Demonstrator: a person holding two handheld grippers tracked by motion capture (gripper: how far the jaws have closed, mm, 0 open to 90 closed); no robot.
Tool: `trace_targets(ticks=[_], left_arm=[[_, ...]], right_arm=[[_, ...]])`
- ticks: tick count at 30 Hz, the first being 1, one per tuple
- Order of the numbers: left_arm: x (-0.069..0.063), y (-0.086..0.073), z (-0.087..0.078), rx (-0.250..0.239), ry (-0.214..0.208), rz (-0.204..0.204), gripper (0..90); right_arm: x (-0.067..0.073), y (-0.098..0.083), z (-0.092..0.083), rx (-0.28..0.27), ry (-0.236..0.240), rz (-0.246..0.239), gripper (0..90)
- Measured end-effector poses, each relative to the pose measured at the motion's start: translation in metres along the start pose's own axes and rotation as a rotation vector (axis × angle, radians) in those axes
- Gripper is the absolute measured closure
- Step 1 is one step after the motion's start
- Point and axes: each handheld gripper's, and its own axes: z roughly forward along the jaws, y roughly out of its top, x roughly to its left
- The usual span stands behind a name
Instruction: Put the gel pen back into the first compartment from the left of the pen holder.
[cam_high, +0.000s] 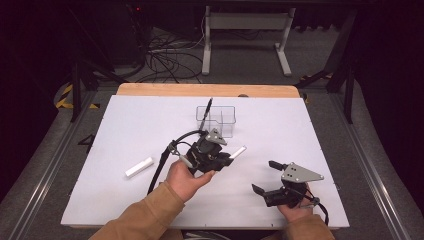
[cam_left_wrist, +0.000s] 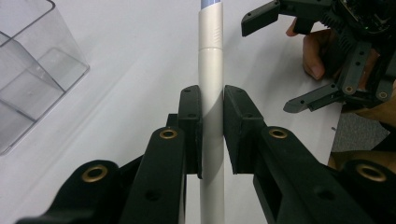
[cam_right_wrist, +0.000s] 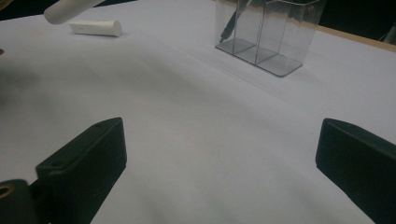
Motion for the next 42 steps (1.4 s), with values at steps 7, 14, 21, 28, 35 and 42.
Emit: trace_targets(ticks=[7, 14, 21, 28, 35, 42], left_arm=[[0.005, 0.006, -0.004, -0.03, 0.005, -0.002, 78.6], [0.019, 0.013, -0.008, -0.079, -0.001, -0.034, 78.6], [0.031, 0.021, -0.01, -0.119, 0.006, -0.061, 78.6], [0.044, 0.032, -0.012, -0.155, 0.023, -0.084, 78.6], [0.053, 0.042, -0.011, -0.188, 0.046, -0.091, 78.6], [0.06, 0.055, -0.012, -0.202, 0.092, -0.07, 78.5]], right_arm=[[0.0, 0.0, 0.0, 0.002, 0.002, 0.001, 2.6], [0.0, 0.0, 0.0, 0.003, 0.001, -0.001, 2.6], [0.001, 0.0, 0.0, 0.002, 0.004, 0.0, 2.6], [0.001, 0.0, 0.001, 0.004, 0.008, -0.006, 2.6], [0.001, 0.0, 0.001, 0.001, 0.011, 0.0, 2.6], [0.001, 0.0, 0.001, 0.001, 0.014, -0.001, 2.6]])
